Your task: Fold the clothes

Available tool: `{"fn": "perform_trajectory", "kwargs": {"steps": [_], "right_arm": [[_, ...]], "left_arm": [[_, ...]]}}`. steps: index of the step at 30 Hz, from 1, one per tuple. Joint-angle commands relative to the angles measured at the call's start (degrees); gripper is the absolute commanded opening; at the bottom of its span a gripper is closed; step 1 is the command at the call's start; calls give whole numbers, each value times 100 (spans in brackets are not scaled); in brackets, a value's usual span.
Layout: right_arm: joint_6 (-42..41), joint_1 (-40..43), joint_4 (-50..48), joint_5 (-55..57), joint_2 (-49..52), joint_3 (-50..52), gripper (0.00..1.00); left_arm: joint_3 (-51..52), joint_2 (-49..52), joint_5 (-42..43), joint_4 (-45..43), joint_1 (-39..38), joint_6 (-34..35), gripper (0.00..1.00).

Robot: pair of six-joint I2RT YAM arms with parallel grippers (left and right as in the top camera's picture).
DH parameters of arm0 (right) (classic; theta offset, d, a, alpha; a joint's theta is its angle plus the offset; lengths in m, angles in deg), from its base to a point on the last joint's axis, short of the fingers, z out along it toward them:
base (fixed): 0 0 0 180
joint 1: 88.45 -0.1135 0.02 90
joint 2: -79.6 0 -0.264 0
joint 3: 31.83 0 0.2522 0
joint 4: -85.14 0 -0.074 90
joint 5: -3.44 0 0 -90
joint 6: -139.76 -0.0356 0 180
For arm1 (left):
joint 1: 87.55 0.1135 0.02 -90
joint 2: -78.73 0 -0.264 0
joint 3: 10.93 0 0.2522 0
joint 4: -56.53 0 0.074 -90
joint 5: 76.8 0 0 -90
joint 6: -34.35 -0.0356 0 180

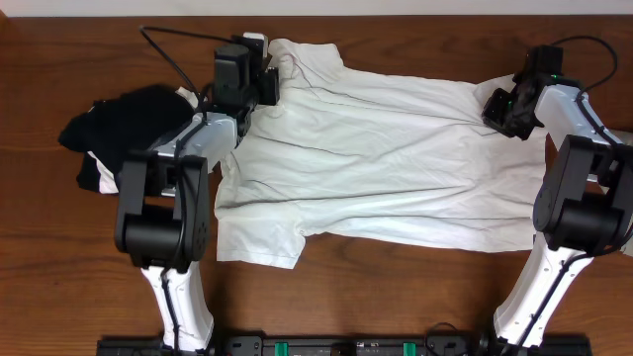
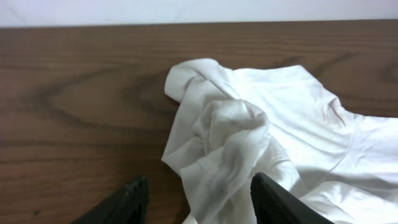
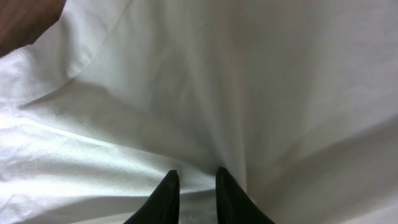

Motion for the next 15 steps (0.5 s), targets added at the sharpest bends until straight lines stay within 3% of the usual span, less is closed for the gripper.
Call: {"fn": "perform_trajectory", "kwargs": {"steps": [1, 5, 11, 15], "right_arm": [[59, -9, 227, 297, 468, 345, 20], [55, -11, 203, 245, 468, 345, 20], [39, -20, 208, 245, 468, 345, 20], [39, -20, 212, 245, 468, 345, 20]], "left_arm": [[-42, 203, 111, -92, 9, 295, 54], [-42, 365, 114, -92, 9, 306, 43], [-42, 424, 107, -197, 24, 310, 13], [-66, 391, -96, -284, 149, 313, 6]]}}
